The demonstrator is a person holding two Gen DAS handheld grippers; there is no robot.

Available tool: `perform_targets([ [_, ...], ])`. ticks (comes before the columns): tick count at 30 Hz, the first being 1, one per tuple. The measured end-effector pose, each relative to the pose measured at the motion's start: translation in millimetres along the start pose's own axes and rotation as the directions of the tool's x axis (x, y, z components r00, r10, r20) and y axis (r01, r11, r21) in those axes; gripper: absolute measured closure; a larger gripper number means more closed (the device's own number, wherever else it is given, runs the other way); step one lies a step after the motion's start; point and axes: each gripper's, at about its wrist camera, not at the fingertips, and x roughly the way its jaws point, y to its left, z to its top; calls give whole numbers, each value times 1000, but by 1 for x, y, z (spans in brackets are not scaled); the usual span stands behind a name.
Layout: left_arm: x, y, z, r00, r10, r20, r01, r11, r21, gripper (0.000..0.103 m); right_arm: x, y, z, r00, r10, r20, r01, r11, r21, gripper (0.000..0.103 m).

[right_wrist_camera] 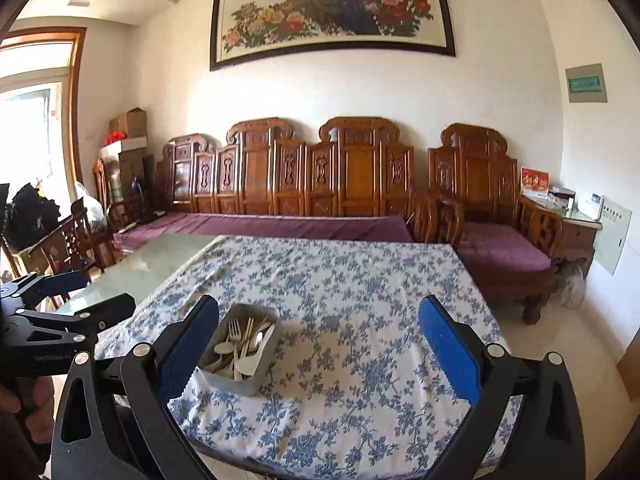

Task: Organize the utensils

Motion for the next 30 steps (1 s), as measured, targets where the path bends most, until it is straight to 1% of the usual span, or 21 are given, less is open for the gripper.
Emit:
perform_targets([
  [4, -16, -3, 8, 999, 10, 45, -11, 1000, 7, 8, -9, -1, 7, 1000, -1, 26, 0, 1000, 7, 2],
  [12, -37, -4, 13, 996, 8, 94, -8, 1000, -2, 8, -29, -1, 17, 997, -9, 76, 9, 1000, 5, 2],
  [17, -43, -4, 14, 994, 13, 109, -13, 1000, -4, 8, -32, -3, 18, 997, -8, 80, 8, 1000, 8, 2],
  [30, -45, -4, 14, 993, 15, 120, -15, 1000, -5, 8, -33, -2, 18, 997, -12, 77, 11, 1000, 10, 2],
])
